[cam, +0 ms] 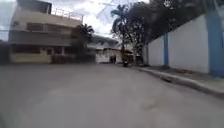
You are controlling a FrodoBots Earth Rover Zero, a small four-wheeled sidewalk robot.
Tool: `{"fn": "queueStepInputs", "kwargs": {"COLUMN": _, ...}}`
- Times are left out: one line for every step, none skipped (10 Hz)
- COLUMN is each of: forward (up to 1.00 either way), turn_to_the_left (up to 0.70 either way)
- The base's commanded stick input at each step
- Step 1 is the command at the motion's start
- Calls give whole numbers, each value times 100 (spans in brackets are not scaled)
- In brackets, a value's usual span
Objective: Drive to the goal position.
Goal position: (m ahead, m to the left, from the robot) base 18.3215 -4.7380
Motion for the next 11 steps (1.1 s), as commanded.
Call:
{"fn": "queueStepInputs", "kwargs": {"forward": 100, "turn_to_the_left": -3}}
{"fn": "queueStepInputs", "kwargs": {"forward": 100, "turn_to_the_left": -3}}
{"fn": "queueStepInputs", "kwargs": {"forward": 100, "turn_to_the_left": -3}}
{"fn": "queueStepInputs", "kwargs": {"forward": 100, "turn_to_the_left": -3}}
{"fn": "queueStepInputs", "kwargs": {"forward": 100, "turn_to_the_left": -3}}
{"fn": "queueStepInputs", "kwargs": {"forward": 100, "turn_to_the_left": -3}}
{"fn": "queueStepInputs", "kwargs": {"forward": 100, "turn_to_the_left": -3}}
{"fn": "queueStepInputs", "kwargs": {"forward": 100, "turn_to_the_left": -3}}
{"fn": "queueStepInputs", "kwargs": {"forward": 100, "turn_to_the_left": -3}}
{"fn": "queueStepInputs", "kwargs": {"forward": 100, "turn_to_the_left": -3}}
{"fn": "queueStepInputs", "kwargs": {"forward": 100, "turn_to_the_left": -3}}
